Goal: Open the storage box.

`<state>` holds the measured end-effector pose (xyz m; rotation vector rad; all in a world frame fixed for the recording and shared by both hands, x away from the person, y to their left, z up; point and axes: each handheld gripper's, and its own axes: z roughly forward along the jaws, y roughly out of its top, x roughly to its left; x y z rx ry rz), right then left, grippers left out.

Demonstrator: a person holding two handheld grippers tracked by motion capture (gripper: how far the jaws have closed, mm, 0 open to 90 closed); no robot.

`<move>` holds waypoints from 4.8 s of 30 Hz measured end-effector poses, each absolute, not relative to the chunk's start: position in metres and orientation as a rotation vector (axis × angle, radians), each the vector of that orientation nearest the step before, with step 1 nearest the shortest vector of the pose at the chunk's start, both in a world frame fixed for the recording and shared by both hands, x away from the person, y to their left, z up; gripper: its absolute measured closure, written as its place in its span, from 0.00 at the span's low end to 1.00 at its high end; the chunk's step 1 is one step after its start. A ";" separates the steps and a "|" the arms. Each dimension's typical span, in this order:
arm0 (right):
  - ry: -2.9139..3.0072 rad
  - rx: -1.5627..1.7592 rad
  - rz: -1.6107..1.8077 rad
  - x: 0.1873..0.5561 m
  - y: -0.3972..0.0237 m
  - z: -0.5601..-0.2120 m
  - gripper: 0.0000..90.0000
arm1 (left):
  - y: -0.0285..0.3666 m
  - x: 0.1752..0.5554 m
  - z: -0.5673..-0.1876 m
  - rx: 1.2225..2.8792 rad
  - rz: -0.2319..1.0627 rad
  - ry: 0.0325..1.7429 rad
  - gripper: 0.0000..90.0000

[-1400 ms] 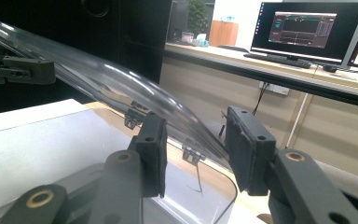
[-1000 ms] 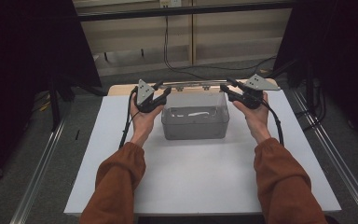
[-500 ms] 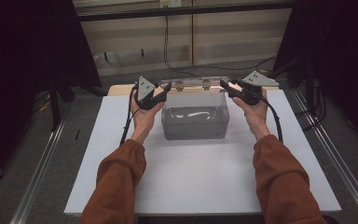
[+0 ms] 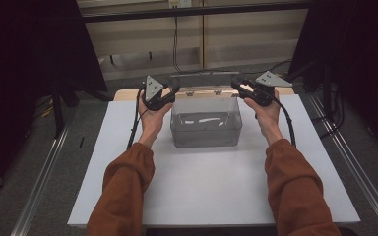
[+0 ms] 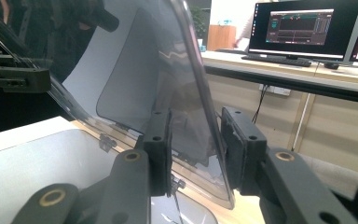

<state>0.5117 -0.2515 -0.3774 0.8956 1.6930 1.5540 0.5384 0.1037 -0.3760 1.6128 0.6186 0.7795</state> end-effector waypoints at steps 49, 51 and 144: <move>1.742 1.004 1.551 0.555 -0.255 -0.399 0.79 | 0.104 0.580 -0.399 1.645 0.676 0.735 0.77; 1.741 1.007 1.556 0.556 -0.255 -0.400 0.79 | 0.104 0.582 -0.399 1.641 0.660 0.746 0.77; 1.818 1.569 1.673 0.594 -0.260 -0.420 0.74 | 0.101 0.613 -0.405 1.725 0.347 1.083 0.63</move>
